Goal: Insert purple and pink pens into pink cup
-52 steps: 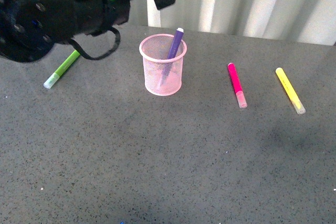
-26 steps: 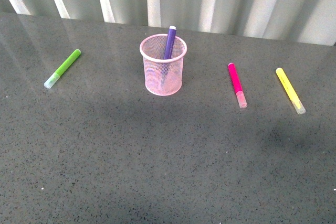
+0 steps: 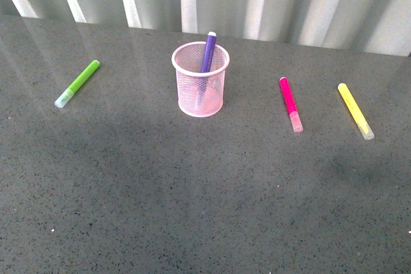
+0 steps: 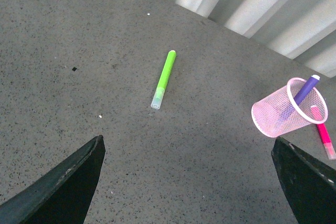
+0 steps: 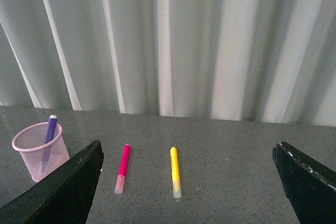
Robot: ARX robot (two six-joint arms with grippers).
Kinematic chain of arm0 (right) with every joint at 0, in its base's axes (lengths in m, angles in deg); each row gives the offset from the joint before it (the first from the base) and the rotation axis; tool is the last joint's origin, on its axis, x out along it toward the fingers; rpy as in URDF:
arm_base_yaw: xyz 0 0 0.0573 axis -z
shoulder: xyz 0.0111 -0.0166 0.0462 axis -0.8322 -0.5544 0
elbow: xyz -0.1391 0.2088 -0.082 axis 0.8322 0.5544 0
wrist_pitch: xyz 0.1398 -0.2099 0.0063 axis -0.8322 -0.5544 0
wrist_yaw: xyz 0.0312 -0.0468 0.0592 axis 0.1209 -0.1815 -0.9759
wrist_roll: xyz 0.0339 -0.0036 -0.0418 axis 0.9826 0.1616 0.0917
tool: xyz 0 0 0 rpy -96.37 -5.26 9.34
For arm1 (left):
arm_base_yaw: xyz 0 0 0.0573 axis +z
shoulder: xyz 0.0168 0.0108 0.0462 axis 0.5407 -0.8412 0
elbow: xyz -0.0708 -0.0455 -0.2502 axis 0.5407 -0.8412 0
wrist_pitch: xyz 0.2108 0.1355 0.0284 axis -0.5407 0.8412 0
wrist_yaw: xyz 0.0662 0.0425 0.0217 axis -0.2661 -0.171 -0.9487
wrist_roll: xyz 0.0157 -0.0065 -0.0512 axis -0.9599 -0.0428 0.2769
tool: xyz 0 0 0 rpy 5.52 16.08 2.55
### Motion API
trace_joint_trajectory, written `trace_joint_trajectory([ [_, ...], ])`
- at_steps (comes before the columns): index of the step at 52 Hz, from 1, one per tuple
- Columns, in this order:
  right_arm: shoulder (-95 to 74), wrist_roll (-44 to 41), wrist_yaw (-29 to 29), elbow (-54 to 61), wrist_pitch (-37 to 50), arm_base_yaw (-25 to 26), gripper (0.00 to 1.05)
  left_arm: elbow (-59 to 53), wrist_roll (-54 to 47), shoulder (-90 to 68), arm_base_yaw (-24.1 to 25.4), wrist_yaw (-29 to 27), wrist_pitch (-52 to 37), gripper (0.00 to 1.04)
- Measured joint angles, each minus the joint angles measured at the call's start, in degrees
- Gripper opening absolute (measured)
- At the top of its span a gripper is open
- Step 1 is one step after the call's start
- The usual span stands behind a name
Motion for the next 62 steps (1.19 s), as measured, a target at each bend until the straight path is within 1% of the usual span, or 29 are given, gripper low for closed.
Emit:
trace_joint_trajectory([
  [12,0.0,0.0,0.0,0.0,0.0,0.0,0.98,0.83,-0.39,7.13,-2.08,0.2,4.2,0.98],
  [15,0.0,0.0,0.02,0.0,0.0,0.0,0.98,1.05,-0.48,7.85,-2.45,-0.17,4.98,0.98],
  [16,0.0,0.0,0.0,0.0,0.0,0.0,0.98,0.63,-0.79,7.78,-2.84,-1.62,3.48,0.97],
  [18,0.0,0.0,0.02,0.0,0.0,0.0,0.98,-2.14,-1.01,7.89,-4.04,-5.97,-5.51,0.9],
  [19,0.0,0.0,0.02,0.0,0.0,0.0,0.98,-2.54,-1.09,7.93,-4.37,-7.3,-6.71,0.88],
  [21,0.02,0.0,0.02,0.0,0.0,0.0,0.98,-7.02,-1.27,8.7,-5.53,-11.76,-17.68,0.8],
  [22,0.02,0.0,0.02,0.0,0.0,0.0,0.98,-7.48,-1.27,8.85,-5.66,-11.76,-18.73,0.79],
  [24,0.0,0.0,0.02,0.0,0.0,0.0,0.98,-10.56,-1.38,10.1,-6.45,-13.2,-24.65,0.72],
  [26,0.0,0.0,0.0,0.0,0.0,0.0,0.98,-12.2,-1.51,11.26,-7.13,-13.86,-27.5,0.66],
  [27,0.0,0.0,0.0,0.0,0.0,0.0,0.98,-13.2,-1.55,12.33,-7.69,-14.49,-28.61,0.62],
  [28,0.0,-0.02,0.0,0.0,0.0,0.0,0.98,-13.4,-1.57,12.57,-7.82,-14.67,-28.74,0.61],
  [29,0.0,0.0,0.0,0.0,0.0,0.0,0.98,-14.51,-1.7,14.23,-8.74,-15.52,-28.96,0.55],
  [30,0.02,0.0,0.0,0.0,0.0,0.0,0.98,-15.02,-1.73,14.95,-9.14,-16.17,-28.96,0.52],
  [32,0.0,0.0,0.02,0.0,0.0,0.0,0.98,-16.83,-1.79,17.46,-10.69,-17.88,-28.55,0.41],
  [33,0.0,0.0,0.02,0.0,0.0,0.0,0.98,-17.4,-1.84,18.21,-11.23,-18.21,-28.28,0.38],
  [35,0.0,0.0,0.02,0.0,0.0,0.0,0.98,-19.12,-1.88,20.5,-12.92,-19.69,-27.19,0.26],
  [36,0.0,0.0,0.02,0.0,0.0,0.0,0.98,-19.54,-1.9,21.07,-13.31,-19.96,-26.88,0.23],
  [40,0.0,0.0,0.0,0.0,0.0,0.0,0.98,-21.51,-1.9,25.16,-15.43,-22.25,-24.92,0.05],
  [42,0.0,0.0,0.02,0.0,0.0,0.0,0.98,-22.29,-1.97,27.1,-16.33,-23.26,-23.82,0.04],
  [53,0.0,0.0,0.0,0.0,0.0,0.0,0.98,-25.42,-2.01,36.68,-20.35,-27.02,-17.44,0.04],
  [55,0.0,0.0,0.02,0.0,0.0,0.0,0.98,-26.8,-1.99,36.98,-20.94,-27.71,-19.15,0.04],
  [56,0.0,0.0,0.02,0.0,0.0,0.0,0.98,-27.26,-1.97,37.68,-22.49,-30.05,-19.04,0.04],
  [58,0.02,0.0,0.0,0.0,0.0,0.0,0.98,-27.28,-2.03,38.6,-24.41,-32.44,-18.18,0.04],
  [62,0.0,0.0,0.02,0.0,0.0,0.0,0.98,-27.3,-2.05,41.16,-26.14,-32.79,-15.74,0.04],
])
